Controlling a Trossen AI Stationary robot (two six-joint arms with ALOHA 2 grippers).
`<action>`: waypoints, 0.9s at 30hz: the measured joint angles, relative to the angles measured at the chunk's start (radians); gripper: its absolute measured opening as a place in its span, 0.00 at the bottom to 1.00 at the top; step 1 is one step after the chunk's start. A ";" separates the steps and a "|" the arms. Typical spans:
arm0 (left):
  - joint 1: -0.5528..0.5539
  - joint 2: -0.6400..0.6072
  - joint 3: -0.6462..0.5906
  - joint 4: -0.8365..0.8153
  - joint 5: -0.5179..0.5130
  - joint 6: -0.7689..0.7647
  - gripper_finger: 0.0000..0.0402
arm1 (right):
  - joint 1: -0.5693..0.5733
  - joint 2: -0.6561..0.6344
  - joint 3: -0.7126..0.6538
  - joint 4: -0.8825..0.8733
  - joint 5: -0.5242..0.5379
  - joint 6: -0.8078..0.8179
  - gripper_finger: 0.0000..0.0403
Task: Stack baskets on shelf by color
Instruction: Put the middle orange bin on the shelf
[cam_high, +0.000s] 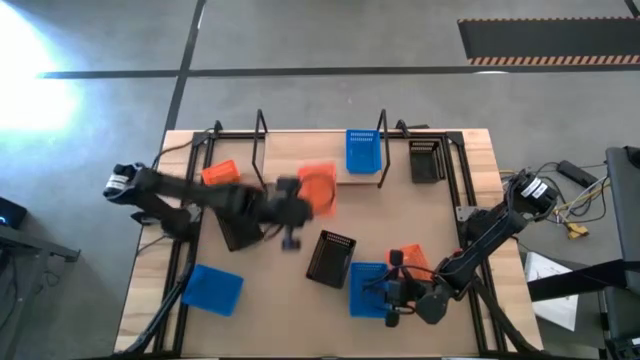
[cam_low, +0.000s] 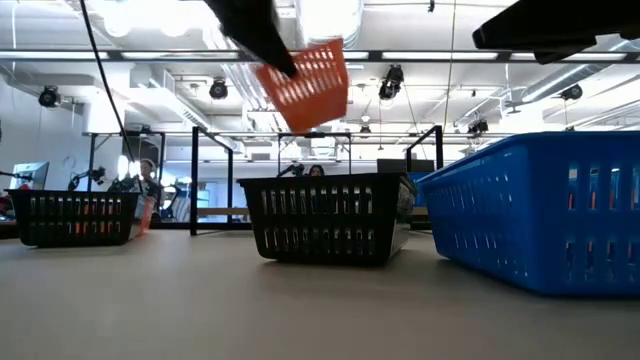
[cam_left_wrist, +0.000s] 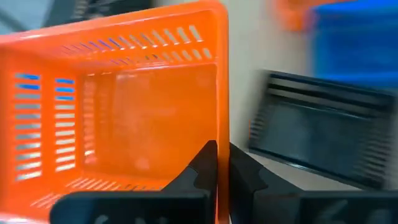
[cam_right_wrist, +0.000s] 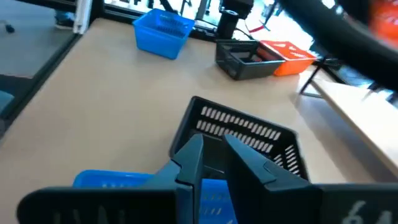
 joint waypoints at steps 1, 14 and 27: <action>0.058 0.013 -0.001 0.026 0.023 0.036 0.00 | -0.001 0.000 0.000 0.000 0.010 -0.001 0.13; 0.440 0.322 0.070 0.147 0.160 0.250 0.00 | -0.003 0.000 0.000 0.001 0.043 0.023 0.13; 0.440 0.429 0.173 0.124 0.162 0.295 0.00 | -0.003 0.000 0.000 0.004 0.043 0.040 0.13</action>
